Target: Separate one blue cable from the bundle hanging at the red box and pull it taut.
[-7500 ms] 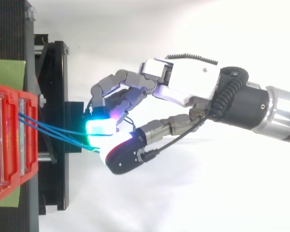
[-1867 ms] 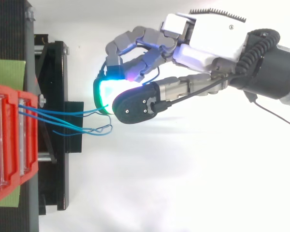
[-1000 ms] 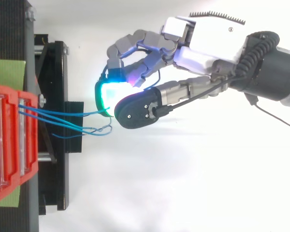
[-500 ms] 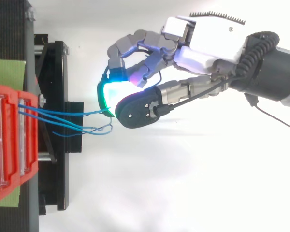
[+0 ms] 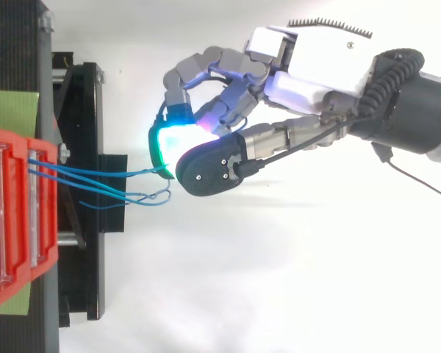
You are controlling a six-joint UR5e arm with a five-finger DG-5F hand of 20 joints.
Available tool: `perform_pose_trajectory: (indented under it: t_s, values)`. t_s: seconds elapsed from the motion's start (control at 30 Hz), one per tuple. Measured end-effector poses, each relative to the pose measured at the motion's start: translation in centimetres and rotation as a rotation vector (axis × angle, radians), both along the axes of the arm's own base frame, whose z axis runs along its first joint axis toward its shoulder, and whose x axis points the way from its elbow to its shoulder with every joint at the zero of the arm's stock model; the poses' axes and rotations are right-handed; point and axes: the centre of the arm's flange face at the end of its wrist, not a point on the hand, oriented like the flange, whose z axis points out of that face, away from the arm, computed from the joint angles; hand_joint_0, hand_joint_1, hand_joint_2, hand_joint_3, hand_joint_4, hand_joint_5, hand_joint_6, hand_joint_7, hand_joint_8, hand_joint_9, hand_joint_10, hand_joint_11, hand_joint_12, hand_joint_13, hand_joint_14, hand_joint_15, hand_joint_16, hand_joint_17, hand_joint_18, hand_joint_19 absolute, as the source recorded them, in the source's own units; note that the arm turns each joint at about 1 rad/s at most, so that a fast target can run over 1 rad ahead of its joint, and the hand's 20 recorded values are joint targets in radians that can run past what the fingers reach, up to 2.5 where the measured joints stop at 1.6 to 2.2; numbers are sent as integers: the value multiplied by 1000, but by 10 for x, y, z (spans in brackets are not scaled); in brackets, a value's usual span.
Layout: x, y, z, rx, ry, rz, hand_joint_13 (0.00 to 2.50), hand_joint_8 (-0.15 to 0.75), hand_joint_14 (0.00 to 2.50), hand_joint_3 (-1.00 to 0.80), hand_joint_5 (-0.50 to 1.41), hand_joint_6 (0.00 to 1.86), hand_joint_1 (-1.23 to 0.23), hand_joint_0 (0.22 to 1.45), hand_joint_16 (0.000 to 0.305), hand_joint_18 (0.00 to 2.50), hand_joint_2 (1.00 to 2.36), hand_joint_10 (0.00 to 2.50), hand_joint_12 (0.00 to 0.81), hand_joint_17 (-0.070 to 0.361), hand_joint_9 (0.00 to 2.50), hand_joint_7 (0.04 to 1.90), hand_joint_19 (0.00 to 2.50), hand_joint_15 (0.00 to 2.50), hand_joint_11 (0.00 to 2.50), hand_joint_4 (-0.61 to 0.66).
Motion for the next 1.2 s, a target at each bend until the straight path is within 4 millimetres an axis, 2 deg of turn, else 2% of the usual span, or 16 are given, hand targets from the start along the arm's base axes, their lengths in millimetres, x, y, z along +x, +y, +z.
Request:
perform_pose_trajectory:
  t_s: [0.03,0.13,0.17,0.27,0.33,0.37,0.43,0.5,0.6,0.7,0.77,0.8,0.87,0.93,1.07,1.2]
  values:
    - [0,0,0,0,0,0,1204,231,13,-500,-208,968,-745,749,25,700,1000,726,260,55,880,1353,507,1601,1639,10]
    - [0,0,0,0,-1,0,1240,234,0,-500,-208,967,-745,752,28,762,1000,897,252,62,848,1353,657,1852,1611,10]
    - [0,0,0,0,-1,0,1231,234,39,-500,-208,967,-744,753,28,771,1000,924,250,63,841,1353,684,1861,1596,10]
    - [0,0,1,-2,1,1,1165,242,380,-500,-207,966,-744,757,30,832,1000,1055,251,67,814,1373,784,1836,1540,17]
    - [0,0,0,-5,3,1,1110,239,770,-500,-208,967,-735,761,30,876,1000,1176,245,68,795,1386,890,1773,1501,21]
    - [0,0,0,-8,5,2,1099,239,826,-500,-208,968,-733,762,30,890,1000,1191,245,68,792,1381,917,1773,1495,20]
    - [-1,0,0,-14,8,3,1030,239,1158,-500,-208,970,-731,764,30,942,1000,1416,249,67,760,1374,1031,1743,1436,17]
    - [-1,0,0,-23,10,5,985,236,1399,-500,-208,970,-730,765,30,974,1000,1525,251,66,740,1379,1104,1682,1441,24]
    - [-1,0,0,-40,14,3,950,245,1546,-500,-208,971,-729,767,29,1004,1000,1641,250,66,724,1374,1155,1679,1410,26]
    - [-1,-1,0,-53,17,1,901,243,1833,-500,-208,971,-729,770,27,1061,1000,1833,254,60,698,1373,1313,1647,1368,25]
    - [-1,-1,0,-58,18,1,883,243,1904,-500,-208,971,-729,771,27,1106,1000,1870,262,60,692,1369,1362,1680,1366,29]
    - [-1,-1,0,-59,19,1,847,244,2061,-500,-207,971,-729,772,25,1147,1000,1899,260,57,689,1370,1406,1657,1362,29]
    - [-1,0,0,-60,19,2,816,243,2169,-500,-207,971,-727,774,23,1186,1001,1952,258,52,686,1369,1571,1688,1328,33]
    - [-1,0,0,-61,19,3,760,245,2447,-498,-205,970,-729,776,22,1279,1000,1988,272,50,683,1372,1765,1687,1319,40]
    - [-1,0,0,-61,19,1,739,247,2500,-496,-205,970,-728,778,20,1360,1001,2070,283,45,677,1371,1916,1706,1289,44]
    - [-1,-1,0,-61,19,0,734,252,2500,-491,-205,970,-727,780,20,1373,1000,2103,276,46,679,1371,1923,1725,1297,49]
